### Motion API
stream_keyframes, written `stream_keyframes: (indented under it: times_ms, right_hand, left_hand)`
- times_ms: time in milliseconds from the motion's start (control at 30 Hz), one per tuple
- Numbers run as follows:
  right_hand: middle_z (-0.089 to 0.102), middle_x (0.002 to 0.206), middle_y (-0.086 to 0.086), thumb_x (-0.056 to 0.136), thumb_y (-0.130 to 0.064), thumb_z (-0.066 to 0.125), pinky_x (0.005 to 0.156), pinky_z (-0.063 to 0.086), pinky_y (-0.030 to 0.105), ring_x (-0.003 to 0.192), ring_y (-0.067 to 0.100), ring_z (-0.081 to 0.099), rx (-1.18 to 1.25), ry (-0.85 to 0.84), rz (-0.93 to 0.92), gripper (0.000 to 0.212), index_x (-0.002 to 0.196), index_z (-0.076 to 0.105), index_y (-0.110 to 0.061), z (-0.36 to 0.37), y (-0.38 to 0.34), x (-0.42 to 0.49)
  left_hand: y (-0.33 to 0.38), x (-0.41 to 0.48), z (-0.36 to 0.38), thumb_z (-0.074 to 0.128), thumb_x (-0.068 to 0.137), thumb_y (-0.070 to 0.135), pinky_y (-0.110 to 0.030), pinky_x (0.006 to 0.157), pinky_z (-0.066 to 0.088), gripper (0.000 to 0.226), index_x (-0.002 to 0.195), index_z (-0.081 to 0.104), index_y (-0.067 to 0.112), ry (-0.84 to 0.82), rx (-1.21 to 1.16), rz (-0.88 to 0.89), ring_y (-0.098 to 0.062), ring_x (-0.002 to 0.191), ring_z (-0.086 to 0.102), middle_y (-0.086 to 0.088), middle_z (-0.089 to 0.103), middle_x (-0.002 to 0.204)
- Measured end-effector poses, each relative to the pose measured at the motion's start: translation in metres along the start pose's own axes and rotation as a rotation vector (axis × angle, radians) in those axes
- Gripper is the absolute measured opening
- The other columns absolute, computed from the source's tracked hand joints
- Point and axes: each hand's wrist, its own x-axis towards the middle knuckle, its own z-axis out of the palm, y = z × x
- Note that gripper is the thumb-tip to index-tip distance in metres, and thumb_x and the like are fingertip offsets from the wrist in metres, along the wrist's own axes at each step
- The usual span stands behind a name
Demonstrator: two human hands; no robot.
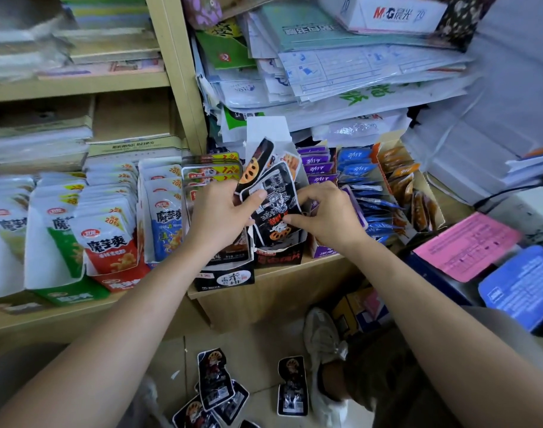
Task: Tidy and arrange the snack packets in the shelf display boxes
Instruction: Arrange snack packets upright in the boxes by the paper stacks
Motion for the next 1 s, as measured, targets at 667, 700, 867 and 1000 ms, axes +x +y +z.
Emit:
stream_keyframes:
  times_ms: [667, 700, 867, 1000]
  right_hand:
    - [0.058, 0.077, -0.009, 0.083, -0.026, 0.081, 0.061, 0.042, 0.021, 0.071, 0.015, 0.055, 0.117, 0.227, 0.123, 0.024, 0.086, 0.059, -0.017, 0.011, -0.008, -0.013]
    - [0.058, 0.077, -0.012, 0.083, -0.025, 0.081, 0.060, 0.041, 0.017, 0.070, 0.013, 0.055, 0.114, 0.219, 0.123, 0.024, 0.085, 0.059, -0.018, 0.011, -0.007, -0.013]
    - [0.057, 0.075, -0.014, 0.083, -0.024, 0.082, 0.060, 0.041, 0.017, 0.069, 0.008, 0.055, 0.104, 0.198, 0.108, 0.024, 0.083, 0.057, -0.020, 0.008, -0.008, -0.015]
    - [0.060, 0.075, -0.013, 0.083, -0.024, 0.081, 0.056, 0.042, 0.018, 0.063, 0.005, 0.055, 0.108, 0.186, 0.116, 0.021, 0.085, 0.061, -0.019, 0.007, -0.010, -0.014]
  left_hand:
    - [-0.016, 0.041, -0.035, 0.063, 0.096, 0.034, -0.041, 0.091, 0.054, 0.028, 0.119, 0.071, 0.022, 0.137, 0.101, 0.247, -0.013, 0.102, 0.064, 0.010, 0.070, 0.107]
    - [-0.013, 0.053, -0.035, 0.062, 0.096, 0.038, -0.045, 0.094, 0.051, 0.032, 0.122, 0.071, 0.022, 0.101, 0.167, 0.256, -0.018, 0.106, 0.063, 0.008, 0.071, 0.111]
    - [0.013, 0.102, -0.031, 0.073, 0.089, 0.047, -0.035, 0.089, 0.046, 0.048, 0.133, 0.063, 0.030, -0.286, 0.574, 0.190, -0.021, 0.111, 0.059, 0.011, 0.070, 0.116]
    - [0.022, 0.111, -0.030, 0.082, 0.084, 0.025, -0.032, 0.089, 0.048, 0.060, 0.138, 0.059, 0.027, -0.364, 0.574, 0.135, -0.018, 0.105, 0.064, 0.008, 0.073, 0.109]
